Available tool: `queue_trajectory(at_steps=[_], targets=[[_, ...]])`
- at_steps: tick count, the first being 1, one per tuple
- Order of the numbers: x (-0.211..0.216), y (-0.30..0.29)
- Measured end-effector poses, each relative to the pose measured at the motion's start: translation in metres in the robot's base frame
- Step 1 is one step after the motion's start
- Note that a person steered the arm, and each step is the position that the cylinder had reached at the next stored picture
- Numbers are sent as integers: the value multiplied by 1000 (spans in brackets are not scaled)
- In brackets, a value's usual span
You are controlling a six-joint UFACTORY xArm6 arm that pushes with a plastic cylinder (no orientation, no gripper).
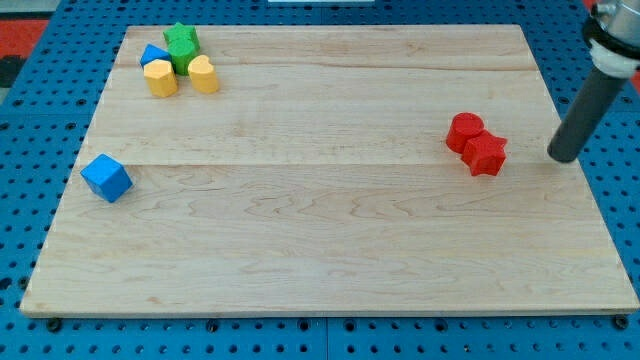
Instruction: Push the red circle towards the center
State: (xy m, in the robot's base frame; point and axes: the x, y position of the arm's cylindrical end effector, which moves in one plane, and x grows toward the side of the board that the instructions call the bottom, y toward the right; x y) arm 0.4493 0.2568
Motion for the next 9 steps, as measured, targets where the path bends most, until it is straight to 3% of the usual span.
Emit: queue_trajectory(at_steps=[2,3,4,5,6,8,9], targets=[[-88,-265],[-84,-219],[-72,-211],[-63,-142],[-84,-110],[-109,-188],[-109,-165]])
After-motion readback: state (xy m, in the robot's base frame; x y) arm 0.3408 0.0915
